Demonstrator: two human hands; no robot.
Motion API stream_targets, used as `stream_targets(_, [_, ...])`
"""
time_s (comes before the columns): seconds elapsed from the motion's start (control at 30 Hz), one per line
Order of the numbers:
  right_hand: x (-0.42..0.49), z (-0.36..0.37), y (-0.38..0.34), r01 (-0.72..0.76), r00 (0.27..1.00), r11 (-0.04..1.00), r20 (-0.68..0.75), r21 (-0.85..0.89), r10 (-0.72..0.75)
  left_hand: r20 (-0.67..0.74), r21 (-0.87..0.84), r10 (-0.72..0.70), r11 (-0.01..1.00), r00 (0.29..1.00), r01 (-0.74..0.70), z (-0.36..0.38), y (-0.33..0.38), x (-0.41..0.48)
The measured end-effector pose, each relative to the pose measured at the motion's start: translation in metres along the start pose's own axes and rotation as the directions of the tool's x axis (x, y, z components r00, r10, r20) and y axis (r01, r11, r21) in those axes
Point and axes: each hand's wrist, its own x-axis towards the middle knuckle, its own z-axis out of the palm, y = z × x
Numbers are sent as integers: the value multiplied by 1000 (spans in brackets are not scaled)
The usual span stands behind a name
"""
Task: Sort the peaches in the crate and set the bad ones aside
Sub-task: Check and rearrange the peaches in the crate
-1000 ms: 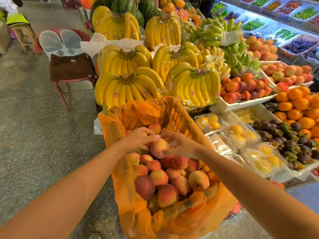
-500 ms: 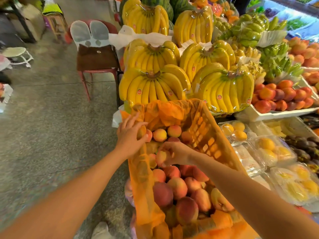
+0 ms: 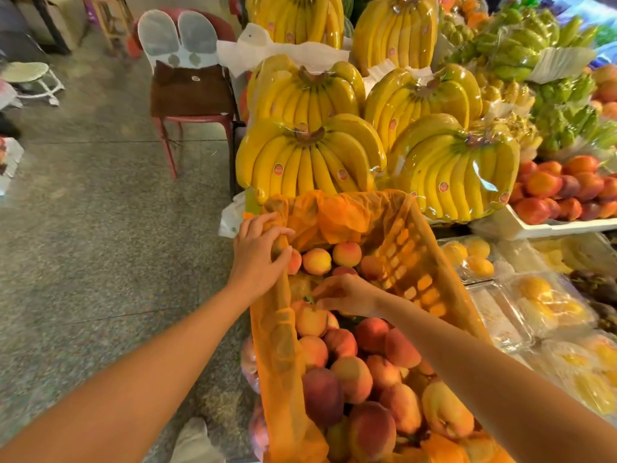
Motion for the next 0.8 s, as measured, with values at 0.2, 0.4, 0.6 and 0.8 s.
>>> stream_targets(0.2, [25,-18,9,-27,977,999,-214,-38,18,-77,-28,-12,1000,997,10,0,-5,13])
stream_targets(0.4, [67,-6,26,-95,932,980,-362,-174,26,-78,-88,-47,995,996,40,3,-14,21])
stream_targets(0.6, [83,25,34,-187,839,960,-542,-211,44,-81,-148,-50,988,995,38,5,-21,22])
stream_targets(0.8, [83,24,31,-221,861,941,-504,-255,66,-56,-232,-67,971,996,52,8,-23,22])
